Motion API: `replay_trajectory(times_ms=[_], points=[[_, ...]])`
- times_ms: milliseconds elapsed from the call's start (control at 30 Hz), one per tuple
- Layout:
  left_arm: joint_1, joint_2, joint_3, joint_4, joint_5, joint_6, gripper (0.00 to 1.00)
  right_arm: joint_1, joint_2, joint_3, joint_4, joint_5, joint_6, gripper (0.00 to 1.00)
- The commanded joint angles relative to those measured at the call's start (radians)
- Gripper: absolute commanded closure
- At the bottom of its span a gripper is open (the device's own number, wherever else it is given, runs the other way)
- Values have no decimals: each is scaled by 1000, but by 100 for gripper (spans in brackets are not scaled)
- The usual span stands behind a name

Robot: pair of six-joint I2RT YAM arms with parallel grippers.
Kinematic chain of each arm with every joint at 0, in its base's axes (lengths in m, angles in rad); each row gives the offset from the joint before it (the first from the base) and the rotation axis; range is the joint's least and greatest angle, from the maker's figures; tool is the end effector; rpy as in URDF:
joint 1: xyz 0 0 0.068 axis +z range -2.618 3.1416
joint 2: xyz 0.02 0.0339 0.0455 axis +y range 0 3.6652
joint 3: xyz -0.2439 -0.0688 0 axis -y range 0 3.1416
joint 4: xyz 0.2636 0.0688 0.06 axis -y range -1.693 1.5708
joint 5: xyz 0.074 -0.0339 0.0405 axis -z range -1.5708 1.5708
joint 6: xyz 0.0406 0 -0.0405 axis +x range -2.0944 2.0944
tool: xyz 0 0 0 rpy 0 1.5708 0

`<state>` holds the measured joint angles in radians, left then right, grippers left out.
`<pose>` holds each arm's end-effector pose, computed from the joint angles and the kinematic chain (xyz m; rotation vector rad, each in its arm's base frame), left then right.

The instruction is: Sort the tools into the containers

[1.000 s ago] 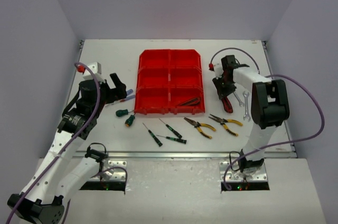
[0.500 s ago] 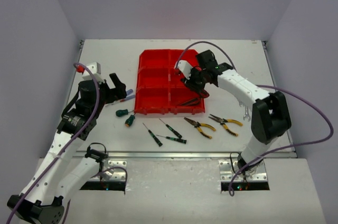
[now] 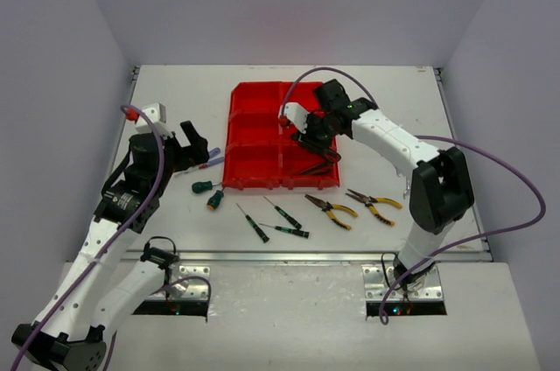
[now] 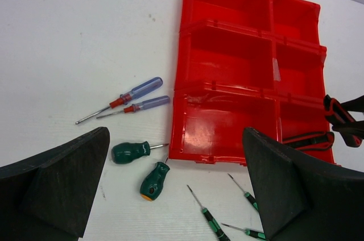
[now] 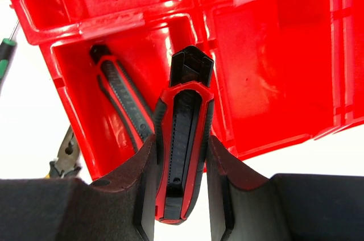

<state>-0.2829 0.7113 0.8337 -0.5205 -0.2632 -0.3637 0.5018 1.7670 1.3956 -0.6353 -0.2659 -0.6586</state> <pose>0.1891 -0.0440 0.3206 -0.2502 1.9421 -0.1668 0.3416 0.1996 0.2173 -1.4783 2.0754 0.2817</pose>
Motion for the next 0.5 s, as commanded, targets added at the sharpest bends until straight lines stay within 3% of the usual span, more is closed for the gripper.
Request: replay_trajectory(times_ms=[0,33,67,133,167,367,467], points=[[-11,-12,-1,38,-11,9,0,10,11,42,-19,-19,5,65],[-10,-11,-1,39,-11,9,0,9,9,43,-20,-26,8,49],[-10,-10,-1,39,-11,9,0,9,6,42,-17,-33,11,25],[-10,-10,0,39,-10,9,0,10,-9,42,-3,-63,19,5],[-10,-11,1,39,-10,9,0,11,-16,44,4,-72,26,1],[-10,-15,1,37,-11,9,0,9,-35,85,42,-72,73,1],[-10,-16,1,38,-12,9,0,-5,-57,52,171,55,182,1]])
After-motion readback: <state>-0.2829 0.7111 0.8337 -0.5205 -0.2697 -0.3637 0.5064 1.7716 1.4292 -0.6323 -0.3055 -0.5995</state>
